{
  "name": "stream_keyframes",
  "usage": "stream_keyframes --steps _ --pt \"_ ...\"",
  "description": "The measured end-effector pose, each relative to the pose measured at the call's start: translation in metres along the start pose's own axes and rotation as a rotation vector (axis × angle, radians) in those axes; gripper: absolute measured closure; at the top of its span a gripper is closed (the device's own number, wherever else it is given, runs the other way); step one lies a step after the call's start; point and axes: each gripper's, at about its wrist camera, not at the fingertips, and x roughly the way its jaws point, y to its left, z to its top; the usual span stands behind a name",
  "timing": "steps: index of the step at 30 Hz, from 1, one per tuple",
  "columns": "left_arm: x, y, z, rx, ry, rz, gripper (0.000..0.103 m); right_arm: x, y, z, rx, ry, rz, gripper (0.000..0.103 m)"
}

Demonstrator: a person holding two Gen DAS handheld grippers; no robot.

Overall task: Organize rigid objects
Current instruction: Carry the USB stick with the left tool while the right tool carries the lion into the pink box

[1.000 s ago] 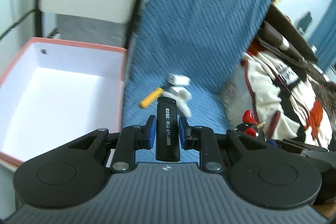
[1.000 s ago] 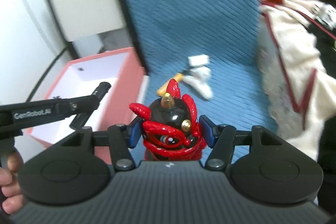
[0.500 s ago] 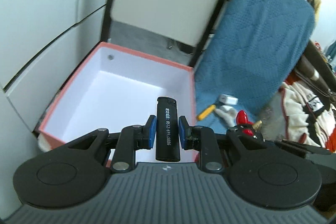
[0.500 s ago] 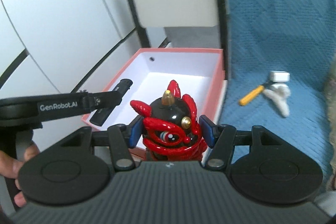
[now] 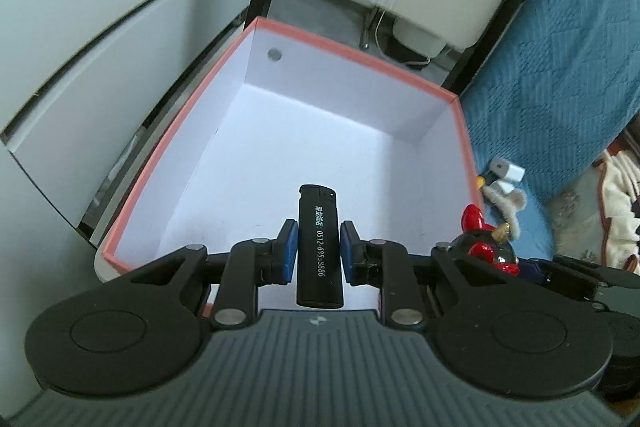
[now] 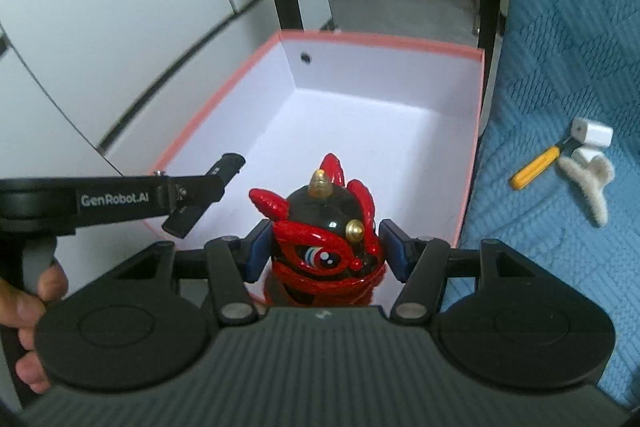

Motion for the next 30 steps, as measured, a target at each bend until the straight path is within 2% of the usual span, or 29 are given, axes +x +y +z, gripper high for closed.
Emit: stream_keyframes --steps 6,13,15,19,30 --pt "0.035 0.022 0.009 -0.002 0.058 -0.004 0.077 0.034 0.001 0.003 0.012 0.058 -0.032 0.042" --pt "0.059 0.036 0.016 -0.026 0.076 -0.011 0.076 0.054 0.0 0.006 0.012 0.083 -0.053 0.044" --pt "0.058 0.036 0.017 -0.017 0.065 0.003 0.074 0.054 0.002 0.009 0.001 0.076 -0.043 0.043" --pt "0.051 0.036 0.019 -0.017 0.046 0.005 0.059 0.049 0.001 0.011 0.012 0.07 -0.055 0.043" --pt "0.0 0.013 0.007 0.013 -0.036 0.001 0.059 0.004 -0.002 0.006 0.02 0.016 -0.038 0.043"
